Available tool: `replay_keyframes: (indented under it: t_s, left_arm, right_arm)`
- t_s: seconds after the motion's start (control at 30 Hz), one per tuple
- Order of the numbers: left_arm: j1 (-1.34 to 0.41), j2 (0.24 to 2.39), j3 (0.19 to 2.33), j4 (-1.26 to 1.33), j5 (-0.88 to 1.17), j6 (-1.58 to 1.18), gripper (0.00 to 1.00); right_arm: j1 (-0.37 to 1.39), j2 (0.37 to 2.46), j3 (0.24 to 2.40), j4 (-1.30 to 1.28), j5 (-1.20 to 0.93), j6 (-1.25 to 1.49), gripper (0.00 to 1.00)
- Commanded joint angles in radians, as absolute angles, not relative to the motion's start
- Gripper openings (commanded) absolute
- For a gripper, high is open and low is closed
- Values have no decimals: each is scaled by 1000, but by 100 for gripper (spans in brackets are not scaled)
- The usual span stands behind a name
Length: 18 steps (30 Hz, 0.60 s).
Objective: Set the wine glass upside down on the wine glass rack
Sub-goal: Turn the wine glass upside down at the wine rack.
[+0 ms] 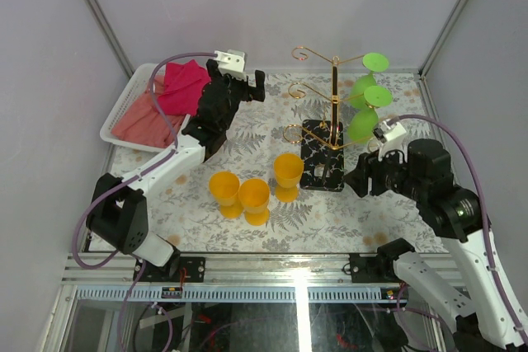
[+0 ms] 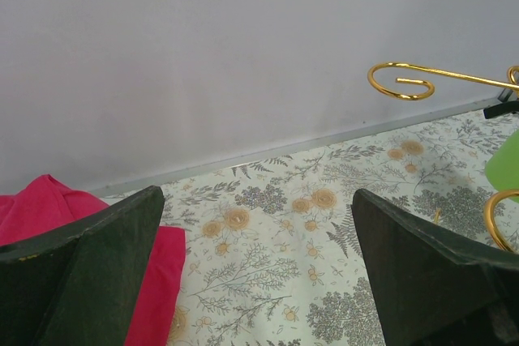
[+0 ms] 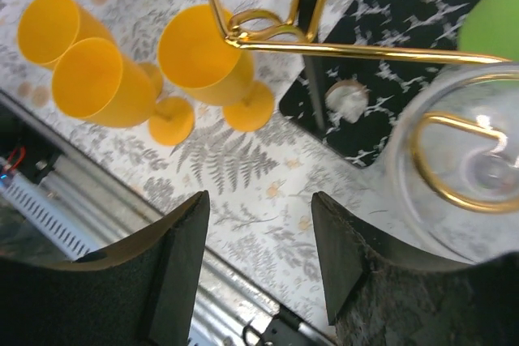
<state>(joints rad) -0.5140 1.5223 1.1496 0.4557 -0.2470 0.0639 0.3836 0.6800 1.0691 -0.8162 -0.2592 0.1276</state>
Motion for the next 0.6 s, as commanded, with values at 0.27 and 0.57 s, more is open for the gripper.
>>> replay_keyframes:
  t_s: [0.27, 0.57]
  left_arm:
    - [-505, 1506, 1212, 404, -252, 89, 100]
    - [-501, 1440, 1228, 240, -238, 82, 100]
  right_arm:
    - [386, 824, 1210, -602, -549, 195, 59]
    - [387, 1034, 1317, -318, -612, 203, 60]
